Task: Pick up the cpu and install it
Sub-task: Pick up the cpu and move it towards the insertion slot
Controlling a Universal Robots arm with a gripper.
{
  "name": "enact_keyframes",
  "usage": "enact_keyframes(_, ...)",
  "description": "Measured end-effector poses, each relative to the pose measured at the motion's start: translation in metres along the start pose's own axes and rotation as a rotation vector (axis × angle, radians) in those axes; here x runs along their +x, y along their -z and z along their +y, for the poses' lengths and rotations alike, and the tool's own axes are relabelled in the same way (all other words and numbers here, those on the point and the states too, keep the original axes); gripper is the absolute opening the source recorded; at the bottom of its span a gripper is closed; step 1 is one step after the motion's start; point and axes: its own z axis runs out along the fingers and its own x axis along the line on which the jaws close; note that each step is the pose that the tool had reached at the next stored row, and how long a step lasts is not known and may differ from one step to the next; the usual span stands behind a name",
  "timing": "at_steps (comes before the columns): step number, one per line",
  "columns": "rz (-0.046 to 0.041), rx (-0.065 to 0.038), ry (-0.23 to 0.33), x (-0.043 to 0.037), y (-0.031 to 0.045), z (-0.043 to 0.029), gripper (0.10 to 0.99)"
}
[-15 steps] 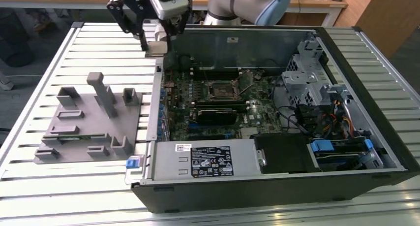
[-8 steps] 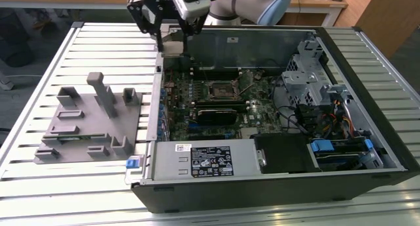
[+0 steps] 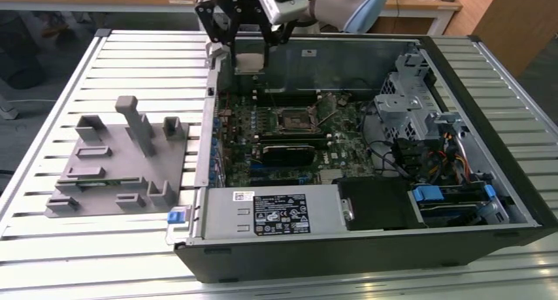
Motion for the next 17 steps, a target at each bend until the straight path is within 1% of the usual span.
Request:
enact_keyframes(5, 0.0001, 0.000, 0.000, -0.0176, -0.0012, 0.0046, 0.533)
enact_keyframes(6, 0.0001, 0.000, 0.000, -0.0255, -0.0018, 0.0059, 0.533)
enact_keyframes(12, 0.0001, 0.000, 0.000, -0.0501, -0.0029, 0.0082, 0.533)
enact_keyframes(17, 0.0000, 0.000, 0.000, -0.0683, -0.0038, 0.0122, 0.533)
